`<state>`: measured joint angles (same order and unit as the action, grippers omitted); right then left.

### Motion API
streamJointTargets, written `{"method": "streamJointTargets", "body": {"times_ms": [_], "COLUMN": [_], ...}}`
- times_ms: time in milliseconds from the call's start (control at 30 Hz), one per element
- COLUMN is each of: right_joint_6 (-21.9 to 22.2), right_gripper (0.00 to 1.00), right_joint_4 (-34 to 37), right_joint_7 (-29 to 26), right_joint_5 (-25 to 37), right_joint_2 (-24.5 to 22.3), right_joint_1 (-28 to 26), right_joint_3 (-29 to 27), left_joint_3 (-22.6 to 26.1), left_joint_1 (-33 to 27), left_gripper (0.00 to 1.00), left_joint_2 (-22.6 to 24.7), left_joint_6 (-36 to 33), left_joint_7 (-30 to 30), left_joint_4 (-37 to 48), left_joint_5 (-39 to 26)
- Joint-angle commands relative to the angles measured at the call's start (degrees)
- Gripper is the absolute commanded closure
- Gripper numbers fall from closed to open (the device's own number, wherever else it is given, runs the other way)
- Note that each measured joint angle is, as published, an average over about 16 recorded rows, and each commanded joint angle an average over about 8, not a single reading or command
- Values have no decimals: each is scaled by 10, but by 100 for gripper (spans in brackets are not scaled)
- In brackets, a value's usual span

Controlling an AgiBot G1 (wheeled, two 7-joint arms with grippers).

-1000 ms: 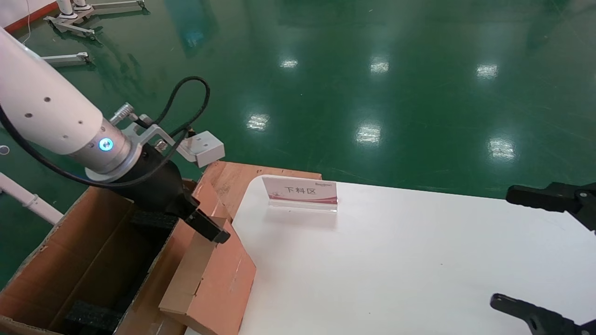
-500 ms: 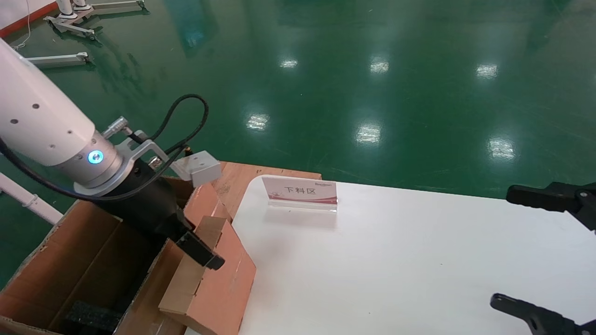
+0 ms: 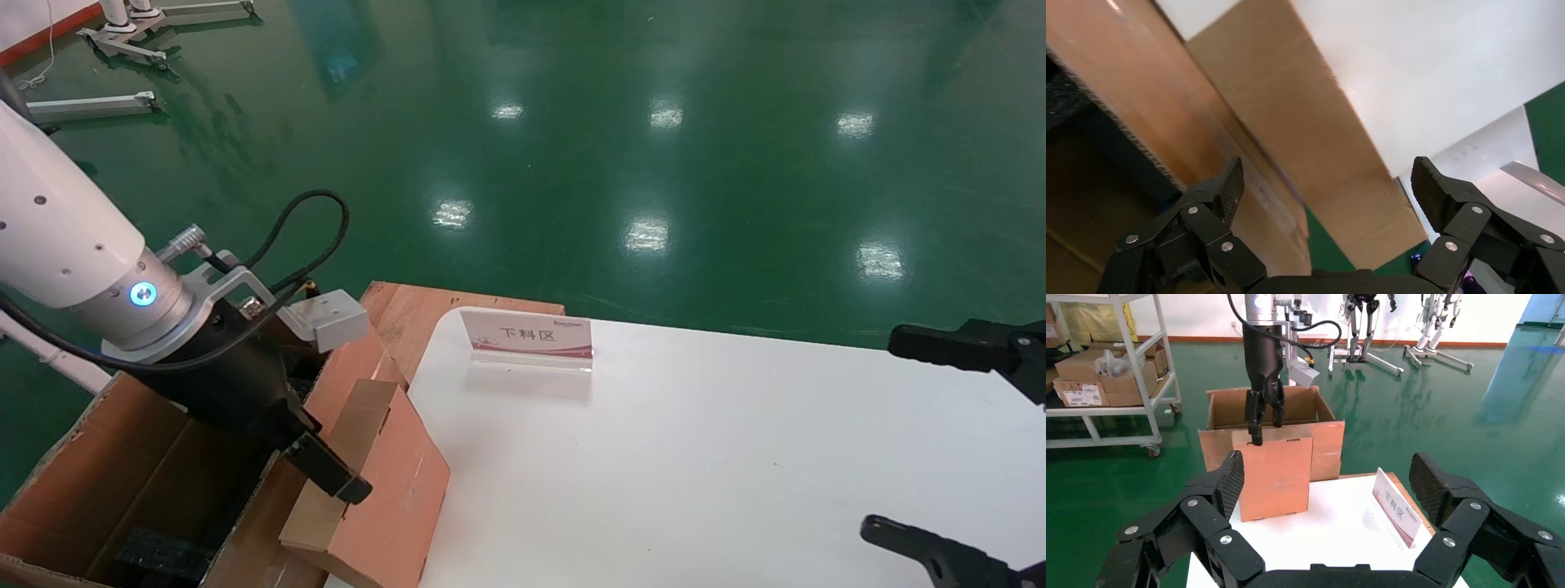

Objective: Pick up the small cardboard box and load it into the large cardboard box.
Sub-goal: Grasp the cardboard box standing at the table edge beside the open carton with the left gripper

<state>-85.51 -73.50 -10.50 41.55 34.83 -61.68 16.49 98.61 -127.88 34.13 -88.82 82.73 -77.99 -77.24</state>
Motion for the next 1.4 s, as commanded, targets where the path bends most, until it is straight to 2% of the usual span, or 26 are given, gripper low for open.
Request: {"method": "streamJointTargets", "body": {"times_ms": [33,300,1033,1067,1300,1400], "right_joint_6": [0,0,1,1,1,1], "right_gripper": [0,0,1,13,100,100], "right_joint_4": [0,0,0,0,0,0], "right_joint_7": [0,0,1,1,1,1], "right_joint_5": [0,0,-1,-1,-1,-1], "right_joint_2": [0,0,0,0,0,0], "right_joint_1": [0,0,0,0,0,0], "right_joint_3": [0,0,1,1,1,1], "left_joint_3": [9,31,60,60,59,59], "left_joint_1": [-3,5,19,19,19,18], "left_gripper": [0,0,0,10,98,100], "left_joint_2": [0,5,9,9,8,9], "left_joint_6": [2,16,38,38,38,37], "left_joint_7": [-2,-10,-14,-14,-13,-13], "left_joint_4": [0,0,0,0,0,0], "left_joint_5": [9,22,-4,-4,-4,-4]}}
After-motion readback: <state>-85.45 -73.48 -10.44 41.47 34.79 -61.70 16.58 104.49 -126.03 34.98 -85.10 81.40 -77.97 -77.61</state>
